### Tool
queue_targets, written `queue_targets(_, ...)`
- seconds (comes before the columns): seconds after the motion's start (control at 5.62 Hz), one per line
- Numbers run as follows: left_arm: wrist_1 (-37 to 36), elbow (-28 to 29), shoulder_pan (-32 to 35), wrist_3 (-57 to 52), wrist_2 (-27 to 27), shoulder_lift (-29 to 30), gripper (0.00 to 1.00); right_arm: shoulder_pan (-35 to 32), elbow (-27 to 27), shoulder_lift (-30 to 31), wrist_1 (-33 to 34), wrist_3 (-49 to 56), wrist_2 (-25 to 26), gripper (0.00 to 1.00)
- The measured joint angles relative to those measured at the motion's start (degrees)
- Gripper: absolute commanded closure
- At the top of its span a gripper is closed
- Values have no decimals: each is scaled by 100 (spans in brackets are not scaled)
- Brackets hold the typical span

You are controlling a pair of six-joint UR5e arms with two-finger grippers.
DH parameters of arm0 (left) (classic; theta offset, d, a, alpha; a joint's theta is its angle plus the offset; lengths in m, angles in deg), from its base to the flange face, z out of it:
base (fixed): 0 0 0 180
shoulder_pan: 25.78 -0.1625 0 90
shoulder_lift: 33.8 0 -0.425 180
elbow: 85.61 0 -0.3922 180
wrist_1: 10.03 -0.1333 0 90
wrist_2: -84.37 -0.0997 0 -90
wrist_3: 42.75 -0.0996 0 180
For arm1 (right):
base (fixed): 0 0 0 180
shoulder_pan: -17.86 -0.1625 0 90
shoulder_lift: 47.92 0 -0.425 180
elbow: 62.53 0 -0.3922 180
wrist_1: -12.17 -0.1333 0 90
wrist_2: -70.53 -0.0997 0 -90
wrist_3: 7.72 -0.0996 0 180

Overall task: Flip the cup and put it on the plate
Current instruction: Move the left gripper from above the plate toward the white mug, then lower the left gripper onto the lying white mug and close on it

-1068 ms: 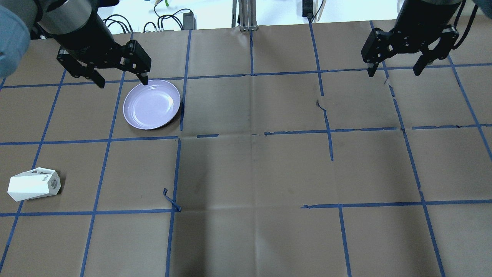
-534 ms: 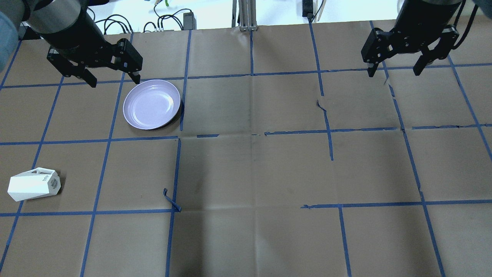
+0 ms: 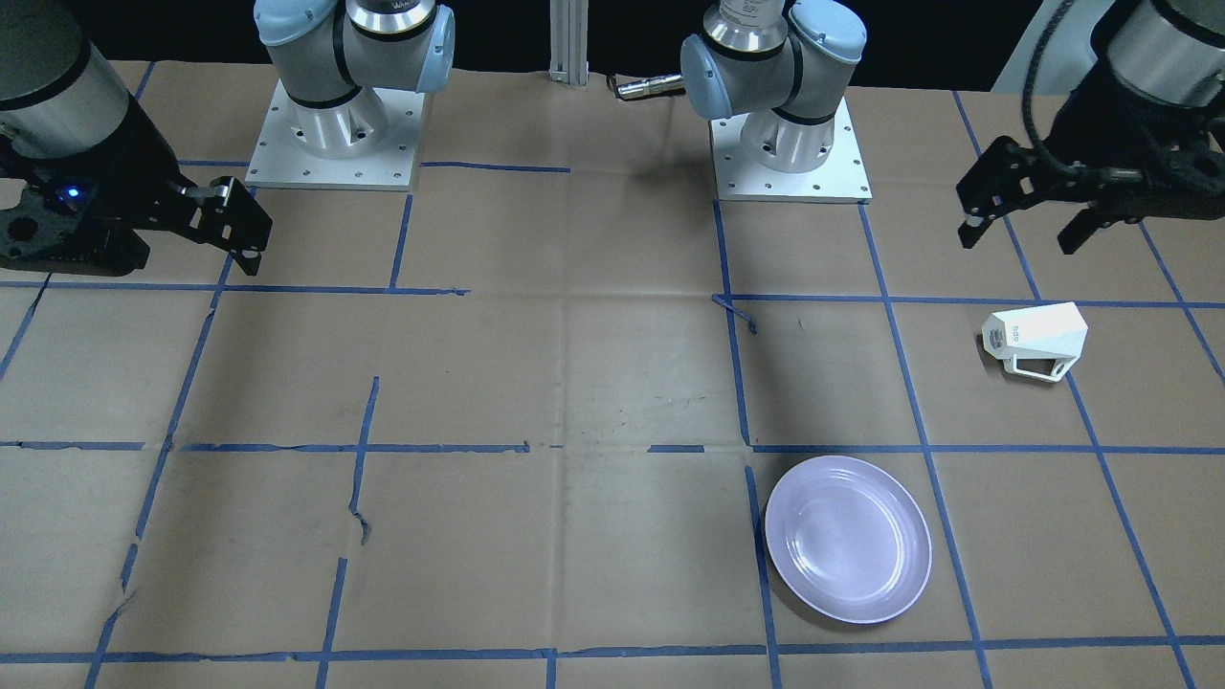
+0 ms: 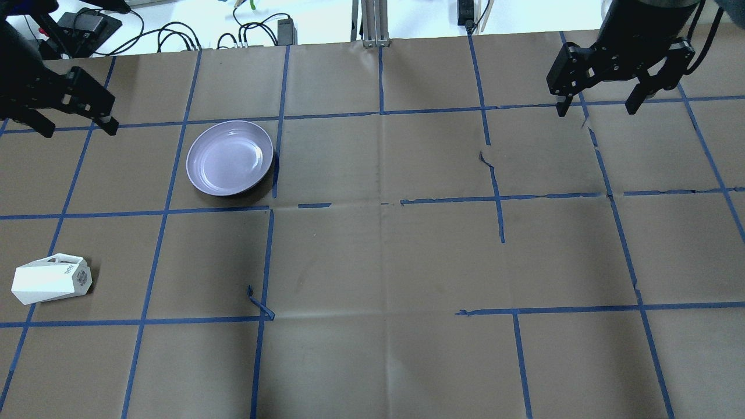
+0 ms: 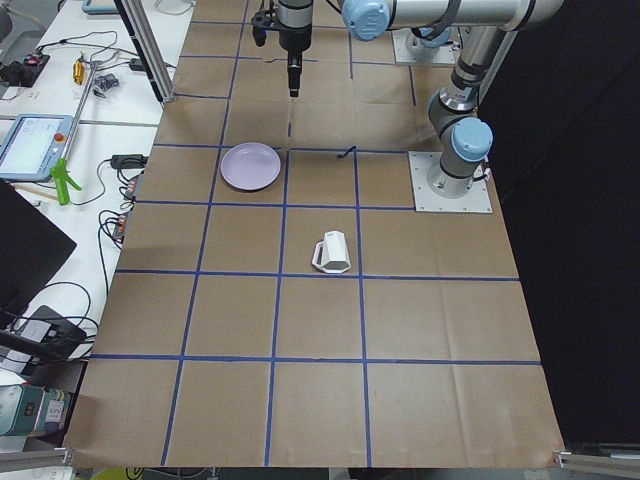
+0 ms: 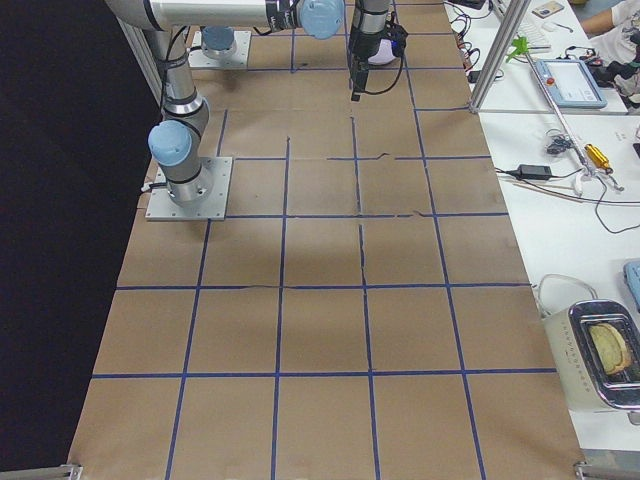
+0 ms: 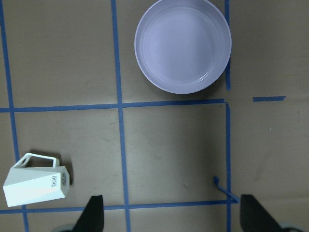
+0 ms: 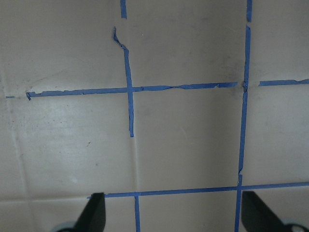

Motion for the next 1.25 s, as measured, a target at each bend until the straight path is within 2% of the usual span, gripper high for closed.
queue_targets(0.36, 228, 0, -1302, -1394, 99, 19, 2, -1, 0, 0, 0, 0, 0, 0)
queue_targets(0.71, 400, 7, -2650, -2558, 403, 284, 2, 0, 0, 0, 0, 0, 0, 0)
queue_targets(1.07, 478, 21, -3399, -3159, 979, 935, 2, 0, 0, 0, 0, 0, 0, 0)
queue_targets(1.25, 581, 78, -3769, -3242, 1309, 1496, 2, 0, 0, 0, 0, 0, 0, 0)
